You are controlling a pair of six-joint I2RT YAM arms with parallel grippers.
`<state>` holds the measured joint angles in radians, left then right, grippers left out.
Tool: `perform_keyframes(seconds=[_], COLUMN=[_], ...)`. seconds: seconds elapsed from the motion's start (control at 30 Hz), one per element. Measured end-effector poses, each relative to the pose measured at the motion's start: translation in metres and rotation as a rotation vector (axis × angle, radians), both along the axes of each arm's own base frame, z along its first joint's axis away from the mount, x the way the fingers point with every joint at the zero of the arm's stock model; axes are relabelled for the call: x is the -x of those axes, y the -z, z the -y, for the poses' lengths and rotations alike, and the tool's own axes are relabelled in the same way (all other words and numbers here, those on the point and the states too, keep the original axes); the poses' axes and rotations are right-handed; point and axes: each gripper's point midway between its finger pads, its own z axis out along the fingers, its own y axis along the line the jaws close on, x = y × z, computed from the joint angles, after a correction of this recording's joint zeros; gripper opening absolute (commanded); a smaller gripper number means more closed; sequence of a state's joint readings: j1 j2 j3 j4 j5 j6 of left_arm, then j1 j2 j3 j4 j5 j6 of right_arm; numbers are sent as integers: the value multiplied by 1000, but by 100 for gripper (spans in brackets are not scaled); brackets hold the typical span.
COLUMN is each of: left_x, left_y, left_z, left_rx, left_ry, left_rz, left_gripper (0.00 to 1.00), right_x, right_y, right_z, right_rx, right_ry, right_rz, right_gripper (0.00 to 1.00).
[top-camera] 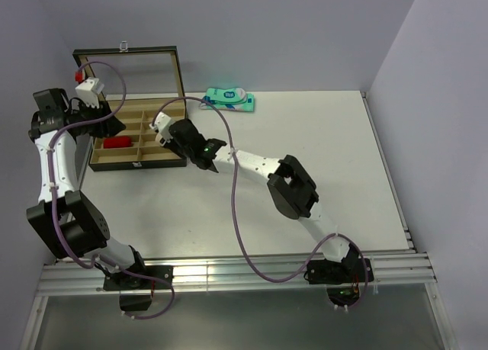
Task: Roll the socks
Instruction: Pick up the sock at the center of the board, then move the storage box to the center of the board.
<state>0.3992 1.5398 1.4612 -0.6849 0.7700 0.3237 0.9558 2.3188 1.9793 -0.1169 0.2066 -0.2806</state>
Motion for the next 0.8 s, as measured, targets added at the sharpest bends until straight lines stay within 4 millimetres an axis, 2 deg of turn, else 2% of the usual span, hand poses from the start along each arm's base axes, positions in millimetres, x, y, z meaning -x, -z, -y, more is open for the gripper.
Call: perform_keyframes(seconds=[0.3, 0.43, 0.67, 0.8], left_x=[11, 11, 12, 12], left_y=[-1, -3, -4, -2], left_z=[-2, -2, -1, 0], left_rx=[22, 25, 32, 35], left_ry=[-3, -1, 3, 4], left_rz=[-30, -31, -36, -42], left_gripper=[40, 40, 40, 40], right_x=[-11, -14, -12, -14], right_y=[-21, -11, 31, 35], right_z=[-19, -24, -30, -37], right_rx=[12, 38, 90, 84], right_ry=[-73, -99, -140, -156], right_rz=[79, 89, 51, 52], right_gripper=[0, 0, 0, 0])
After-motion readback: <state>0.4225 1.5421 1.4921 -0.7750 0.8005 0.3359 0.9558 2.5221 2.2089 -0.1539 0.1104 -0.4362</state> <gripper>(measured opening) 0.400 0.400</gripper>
